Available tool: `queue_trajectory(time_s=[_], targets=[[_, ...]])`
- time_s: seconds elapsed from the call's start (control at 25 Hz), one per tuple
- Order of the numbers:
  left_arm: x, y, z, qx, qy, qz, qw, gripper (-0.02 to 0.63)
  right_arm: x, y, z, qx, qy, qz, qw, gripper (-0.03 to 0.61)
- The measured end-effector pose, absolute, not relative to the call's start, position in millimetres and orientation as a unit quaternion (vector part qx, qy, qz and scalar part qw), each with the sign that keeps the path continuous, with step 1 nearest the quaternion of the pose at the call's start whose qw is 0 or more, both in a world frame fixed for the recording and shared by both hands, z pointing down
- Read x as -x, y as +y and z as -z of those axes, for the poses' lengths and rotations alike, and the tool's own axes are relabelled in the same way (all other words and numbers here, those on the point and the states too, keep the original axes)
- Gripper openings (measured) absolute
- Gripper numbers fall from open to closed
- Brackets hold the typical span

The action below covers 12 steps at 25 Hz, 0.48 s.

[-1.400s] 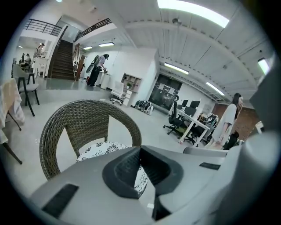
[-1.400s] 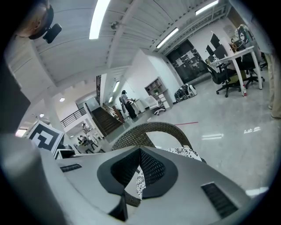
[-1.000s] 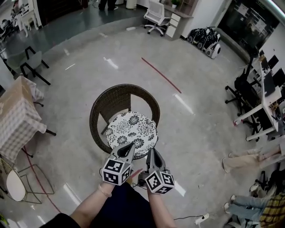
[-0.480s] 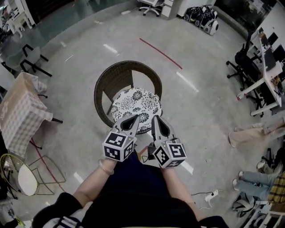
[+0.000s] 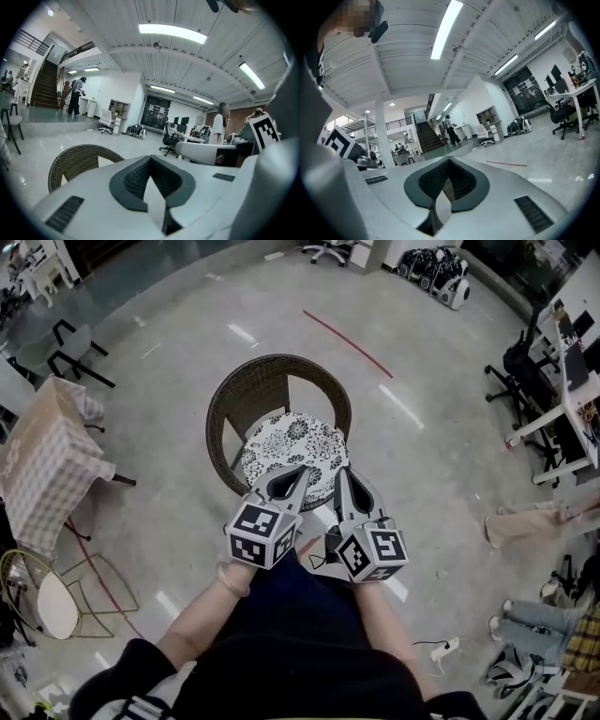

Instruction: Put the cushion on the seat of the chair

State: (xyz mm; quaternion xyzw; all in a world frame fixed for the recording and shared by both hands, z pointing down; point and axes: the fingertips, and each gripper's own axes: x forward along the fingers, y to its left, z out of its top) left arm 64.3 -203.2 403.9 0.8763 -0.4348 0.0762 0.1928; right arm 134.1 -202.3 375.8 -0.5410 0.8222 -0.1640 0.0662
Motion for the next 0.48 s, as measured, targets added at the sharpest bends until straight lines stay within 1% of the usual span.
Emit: queue_trajectory(time_s=[0.24, 0.48], targets=[[-58, -198, -411, -0.870, -0.441, -0.078, 0.203, 0.015, -121, -195, -387, 0.523, 0.832, 0.176, 0.056, -0.012], [-54, -195, -420, -0.869, -0.438, -0.090, 0.212, 0.015, -125, -192, -386, 0.532, 0.824, 0.184, 0.067, -0.012]])
